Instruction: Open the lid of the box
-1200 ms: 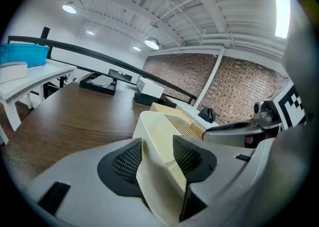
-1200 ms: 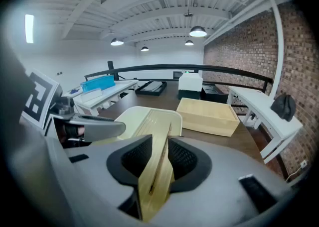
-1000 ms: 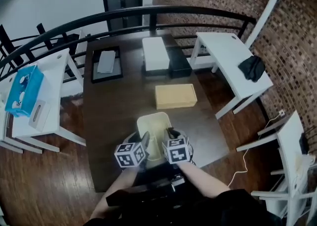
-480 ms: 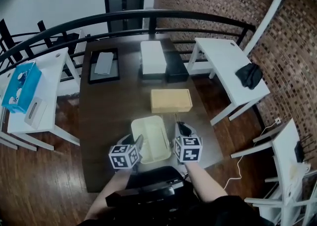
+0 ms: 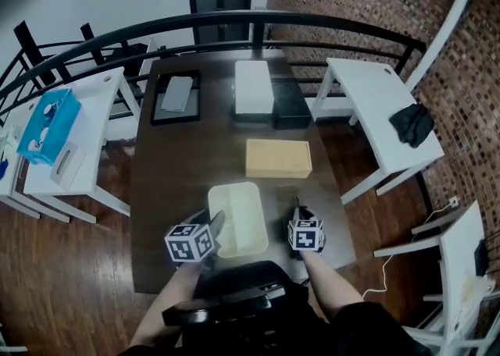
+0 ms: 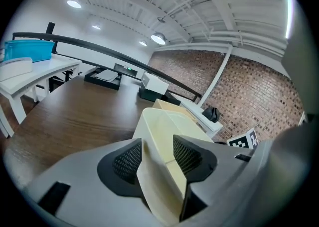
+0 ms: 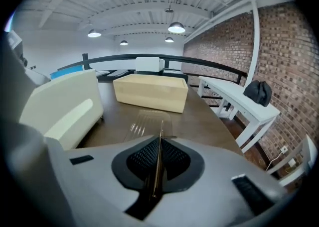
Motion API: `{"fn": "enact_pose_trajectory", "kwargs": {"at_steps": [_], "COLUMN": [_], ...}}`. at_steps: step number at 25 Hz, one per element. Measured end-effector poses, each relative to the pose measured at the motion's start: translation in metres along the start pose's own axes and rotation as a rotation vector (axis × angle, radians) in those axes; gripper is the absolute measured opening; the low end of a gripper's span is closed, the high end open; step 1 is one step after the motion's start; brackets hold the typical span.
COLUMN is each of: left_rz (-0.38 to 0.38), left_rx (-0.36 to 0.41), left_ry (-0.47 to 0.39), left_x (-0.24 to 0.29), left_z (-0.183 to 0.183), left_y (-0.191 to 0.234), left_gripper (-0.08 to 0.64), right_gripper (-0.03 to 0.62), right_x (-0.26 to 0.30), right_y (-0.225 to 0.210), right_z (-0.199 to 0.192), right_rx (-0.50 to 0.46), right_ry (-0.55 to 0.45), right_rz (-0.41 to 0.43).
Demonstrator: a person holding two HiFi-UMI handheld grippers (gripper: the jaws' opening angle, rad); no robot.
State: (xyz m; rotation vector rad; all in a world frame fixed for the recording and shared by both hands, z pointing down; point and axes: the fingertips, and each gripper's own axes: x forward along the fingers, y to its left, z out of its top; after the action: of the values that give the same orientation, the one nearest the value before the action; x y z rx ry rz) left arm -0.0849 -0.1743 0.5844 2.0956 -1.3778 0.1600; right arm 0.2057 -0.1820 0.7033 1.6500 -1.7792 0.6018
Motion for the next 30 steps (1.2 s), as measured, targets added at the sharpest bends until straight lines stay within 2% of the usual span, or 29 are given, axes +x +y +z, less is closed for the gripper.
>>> {"fn": "enact_pose_trajectory", "kwargs": {"at_steps": [5, 9, 16, 19, 23, 26, 30], "left_rz": [0.019, 0.019, 0.018, 0.016, 0.02, 0.015, -0.003], "left_rx": [0.0, 0.003, 0.031, 0.028, 0.019, 0.012, 0.014], "left_ry": [-0.005, -0.005, -0.014, -0.016, -0.01, -0.014, -0.052], "left_x": [-0.003, -0.002, -0.003, -0.002, -0.001, -0.001, -0.005], "left_z": [0.0, 0.0, 0.0, 0.0, 0.001, 0.0, 0.004], "left_y": [0.002, 0.002, 0.002, 0.002, 0.003, 0.003, 0.003], "left_gripper": [0.186, 0.186, 0.186, 0.186, 0.186, 0.186, 0.188], "right_gripper": [0.017, 0.017, 0.025, 0.029, 0.029, 0.029, 0.005], "right_x": [0.01, 0.017, -0.01, -0.011, -0.005, -0.014, -0.041], "right_y": [0.005, 0.002, -0.003, -0.008, -0.008, -0.01, -0.019], "right_z": [-0.007, -0.018, -0.007, -0.011, -0.015, -0.004, 0.028], "right_rx": [-0.024, 0.002, 0.063, 0.092, 0.082, 0.09, 0.124], "right_ry": [-0.015, -0.016, -0.075, -0.064, -0.049, -0.092, -0.202], "right_rz": [0.008, 0.01, 0.072, 0.083, 0.074, 0.079, 0.101]}}
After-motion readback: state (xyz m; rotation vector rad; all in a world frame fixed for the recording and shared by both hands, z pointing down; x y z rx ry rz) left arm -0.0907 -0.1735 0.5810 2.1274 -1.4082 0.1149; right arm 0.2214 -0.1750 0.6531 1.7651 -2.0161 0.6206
